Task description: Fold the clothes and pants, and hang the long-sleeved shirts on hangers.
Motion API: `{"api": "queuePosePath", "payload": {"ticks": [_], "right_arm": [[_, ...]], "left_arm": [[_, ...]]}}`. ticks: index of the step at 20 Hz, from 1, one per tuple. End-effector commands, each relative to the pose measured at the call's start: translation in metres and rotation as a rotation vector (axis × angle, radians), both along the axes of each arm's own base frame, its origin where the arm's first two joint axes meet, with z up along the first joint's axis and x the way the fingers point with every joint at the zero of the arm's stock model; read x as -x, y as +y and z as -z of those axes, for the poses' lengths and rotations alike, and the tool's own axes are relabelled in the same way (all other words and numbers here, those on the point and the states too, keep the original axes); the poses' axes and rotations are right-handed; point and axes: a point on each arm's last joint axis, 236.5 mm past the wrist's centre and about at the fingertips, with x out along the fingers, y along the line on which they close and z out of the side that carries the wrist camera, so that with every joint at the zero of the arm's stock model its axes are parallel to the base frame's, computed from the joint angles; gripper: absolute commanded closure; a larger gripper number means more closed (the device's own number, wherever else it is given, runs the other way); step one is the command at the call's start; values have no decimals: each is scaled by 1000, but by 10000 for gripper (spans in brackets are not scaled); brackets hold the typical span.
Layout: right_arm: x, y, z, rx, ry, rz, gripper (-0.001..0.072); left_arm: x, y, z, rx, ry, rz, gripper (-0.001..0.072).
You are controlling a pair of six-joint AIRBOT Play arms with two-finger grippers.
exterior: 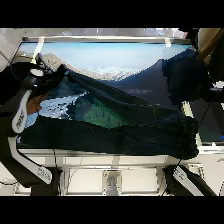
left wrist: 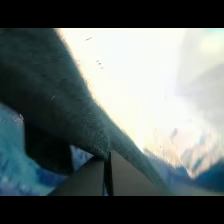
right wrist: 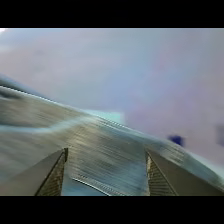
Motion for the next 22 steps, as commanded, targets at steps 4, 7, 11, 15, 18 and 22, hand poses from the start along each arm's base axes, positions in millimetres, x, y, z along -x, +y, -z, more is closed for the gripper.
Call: {"api": "queuePosePath", "payload": {"ticks": [4, 7, 11, 15, 18, 22], "right_arm": [[47, -85, 71, 66, 313, 234, 187], [68, -95, 117, -155, 440, 317, 185], [79, -99, 155, -278, 523, 331, 183], [61, -93, 175, -341, 494, 288, 129], [48, -77, 186, -447, 477, 266, 142], [28, -58, 176, -522, 383, 143, 654]], "left_arm": [[102, 20, -35, -348, 214, 278, 694], [136, 17, -20, -349, 317, 332, 694], [169, 12, 11, -312, 419, 343, 695], [189, 32, 24, -362, 416, 212, 695], [208, 42, 17, -405, 385, 165, 696], [231, 67, 7, -484, 404, 71, 695]]}}
